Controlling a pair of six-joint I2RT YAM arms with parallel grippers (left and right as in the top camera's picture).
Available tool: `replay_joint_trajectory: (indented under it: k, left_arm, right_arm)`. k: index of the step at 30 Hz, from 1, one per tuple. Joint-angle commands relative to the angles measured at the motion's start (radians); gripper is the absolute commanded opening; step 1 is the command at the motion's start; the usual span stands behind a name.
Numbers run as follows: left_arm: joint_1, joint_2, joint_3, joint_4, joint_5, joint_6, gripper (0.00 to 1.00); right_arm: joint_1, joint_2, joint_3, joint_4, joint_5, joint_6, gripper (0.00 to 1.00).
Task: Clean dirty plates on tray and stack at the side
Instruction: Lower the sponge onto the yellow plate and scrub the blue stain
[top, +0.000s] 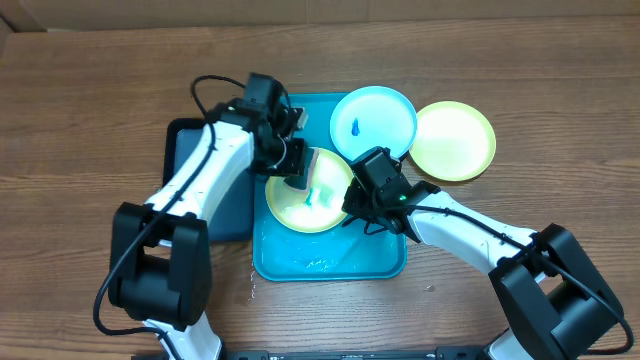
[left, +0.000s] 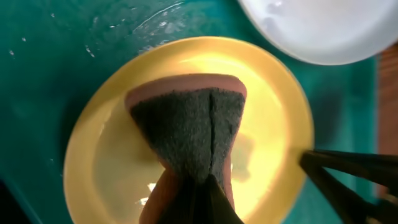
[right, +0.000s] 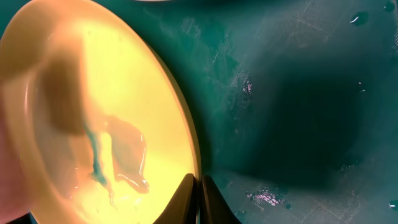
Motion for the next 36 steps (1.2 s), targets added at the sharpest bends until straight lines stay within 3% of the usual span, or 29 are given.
replay_joint_trajectory:
  k: [1,10,15,20,28,32,36]
  left_arm:
    - [-0.017,0.002,-0.055,0.038,-0.151,0.009,0.04]
    - [-0.017,0.007,-0.164,0.13,-0.183,-0.109,0.04]
    - [-0.018,0.046,-0.175,0.12,-0.079,-0.108,0.04]
    - [-0.018,0.091,-0.174,0.119,0.116,-0.108,0.04]
    - [0.023,0.048,-0.107,0.084,0.291,-0.107,0.04]
    - [0.039,-0.016,-0.066,0.079,0.301,-0.092,0.04]
    - [0.037,-0.071,-0.058,0.078,0.193,-0.092,0.04]
  right_arm:
    - [0.005,0.008,-0.01,0.009,-0.012,-0.006,0.04]
    - [0.005,0.008,-0.01,0.01,-0.012,-0.006,0.04]
    - [0.005,0.008,-0.01,0.01,-0.012,-0.006,0.04]
    - [0.005,0.008,-0.01,0.01,-0.012,-0.006,0.04]
    - [0.005,0.008,-0.01,0.01,-0.012,-0.006,0.04]
    - [0.005,0.008,-0.01,0.01,-0.012,-0.006,0.04]
    - [0.005,0.008,-0.01,0.01,-0.012,-0.006,0.04]
